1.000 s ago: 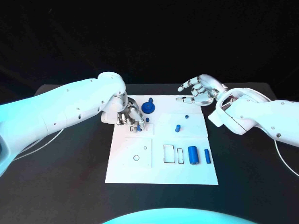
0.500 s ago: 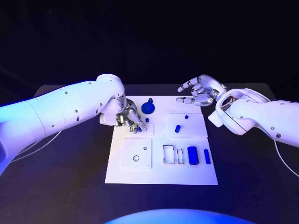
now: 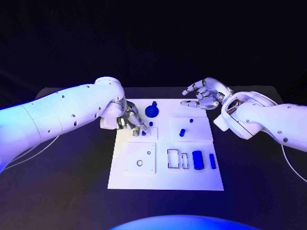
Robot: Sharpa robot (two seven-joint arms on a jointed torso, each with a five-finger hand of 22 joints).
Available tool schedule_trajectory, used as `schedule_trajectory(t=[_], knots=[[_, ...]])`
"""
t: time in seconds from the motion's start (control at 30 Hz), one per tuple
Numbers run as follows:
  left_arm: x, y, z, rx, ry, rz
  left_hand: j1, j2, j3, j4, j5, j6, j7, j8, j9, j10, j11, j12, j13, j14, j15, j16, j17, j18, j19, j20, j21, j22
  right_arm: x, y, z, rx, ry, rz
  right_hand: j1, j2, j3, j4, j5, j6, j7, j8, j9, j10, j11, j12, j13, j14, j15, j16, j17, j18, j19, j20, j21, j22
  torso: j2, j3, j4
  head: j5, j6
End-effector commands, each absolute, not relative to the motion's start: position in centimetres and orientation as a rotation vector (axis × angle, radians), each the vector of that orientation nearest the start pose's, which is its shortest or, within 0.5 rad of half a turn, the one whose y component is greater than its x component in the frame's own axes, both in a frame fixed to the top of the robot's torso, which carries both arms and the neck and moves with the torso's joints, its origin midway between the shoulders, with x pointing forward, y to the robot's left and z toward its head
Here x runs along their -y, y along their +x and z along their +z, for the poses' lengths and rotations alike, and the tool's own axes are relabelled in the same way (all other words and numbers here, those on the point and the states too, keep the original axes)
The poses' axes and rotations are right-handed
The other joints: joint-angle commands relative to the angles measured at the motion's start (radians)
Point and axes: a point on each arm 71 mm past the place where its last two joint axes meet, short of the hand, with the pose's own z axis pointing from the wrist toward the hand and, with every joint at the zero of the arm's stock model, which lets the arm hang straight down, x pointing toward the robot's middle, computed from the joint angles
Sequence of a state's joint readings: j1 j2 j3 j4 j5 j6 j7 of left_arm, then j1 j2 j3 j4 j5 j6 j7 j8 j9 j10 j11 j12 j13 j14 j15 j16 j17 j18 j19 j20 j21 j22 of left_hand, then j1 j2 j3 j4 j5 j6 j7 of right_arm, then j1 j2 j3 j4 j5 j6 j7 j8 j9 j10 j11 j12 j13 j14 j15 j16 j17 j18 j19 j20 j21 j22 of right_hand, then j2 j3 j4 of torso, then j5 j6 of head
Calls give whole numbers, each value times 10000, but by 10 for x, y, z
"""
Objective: Assemble the parts on the task board
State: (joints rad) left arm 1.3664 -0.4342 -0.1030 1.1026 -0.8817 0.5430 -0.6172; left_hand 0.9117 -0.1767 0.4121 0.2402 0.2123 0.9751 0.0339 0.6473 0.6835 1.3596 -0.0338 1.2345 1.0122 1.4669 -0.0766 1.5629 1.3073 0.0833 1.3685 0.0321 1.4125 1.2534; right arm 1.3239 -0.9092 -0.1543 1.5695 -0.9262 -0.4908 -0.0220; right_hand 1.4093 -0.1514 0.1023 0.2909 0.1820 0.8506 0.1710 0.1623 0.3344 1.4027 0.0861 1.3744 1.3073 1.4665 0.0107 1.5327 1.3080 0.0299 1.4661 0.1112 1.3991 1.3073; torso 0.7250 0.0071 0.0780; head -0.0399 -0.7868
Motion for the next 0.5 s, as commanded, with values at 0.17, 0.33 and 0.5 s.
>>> schedule_trajectory(t=[0.17, 0.33, 0.5], knots=[[-129, 538, -191, -25930, -383, -3570, 305, -4, -202, 286, -263, -94, 23, 56, 21, -143, 18, -103, -124, 938, -73, -83, 2273, -70, -126, -26, -118, -93, 231, 487, -160, -16106, 3198, 8460, -16, -72, -63, -3, -7, -23, -11, 67, -14, -19, -19, -12, 544, 781, -20, -43, 1536, 118, 212, 9, -35, 1618, -6, -4, 1, -9, 59], [-134, 535, -175, -25767, -1602, -4975, 1184, 96, -410, 461, -116, -721, 301, -209, -77, -1021, 264, -880, -1179, 641, 114, -517, 1397, 132, -822, 115, -711, -1045, 234, 487, -161, -16099, 3244, 8382, -16, -72, -63, -3, -7, -23, -11, 67, -14, -19, -19, -12, 544, 781, -20, -43, 1536, 118, 212, 9, -35, 1618, -26, 6, 20, -28, 116], [-145, 536, -157, -25451, -2252, -5610, 1946, 324, -350, 448, -47, -1360, 694, -840, -480, -1870, 611, -1444, -1989, 345, 420, -858, 765, 336, -1495, 377, -1347, -1977, 237, 488, -161, -16082, 3289, 8316, -16, -72, -63, -3, -7, -23, -11, 67, -14, -19, -19, -12, 544, 781, -20, -43, 1536, 118, 212, 9, -35, 1618, -28, 16, 42, -38, 175]])
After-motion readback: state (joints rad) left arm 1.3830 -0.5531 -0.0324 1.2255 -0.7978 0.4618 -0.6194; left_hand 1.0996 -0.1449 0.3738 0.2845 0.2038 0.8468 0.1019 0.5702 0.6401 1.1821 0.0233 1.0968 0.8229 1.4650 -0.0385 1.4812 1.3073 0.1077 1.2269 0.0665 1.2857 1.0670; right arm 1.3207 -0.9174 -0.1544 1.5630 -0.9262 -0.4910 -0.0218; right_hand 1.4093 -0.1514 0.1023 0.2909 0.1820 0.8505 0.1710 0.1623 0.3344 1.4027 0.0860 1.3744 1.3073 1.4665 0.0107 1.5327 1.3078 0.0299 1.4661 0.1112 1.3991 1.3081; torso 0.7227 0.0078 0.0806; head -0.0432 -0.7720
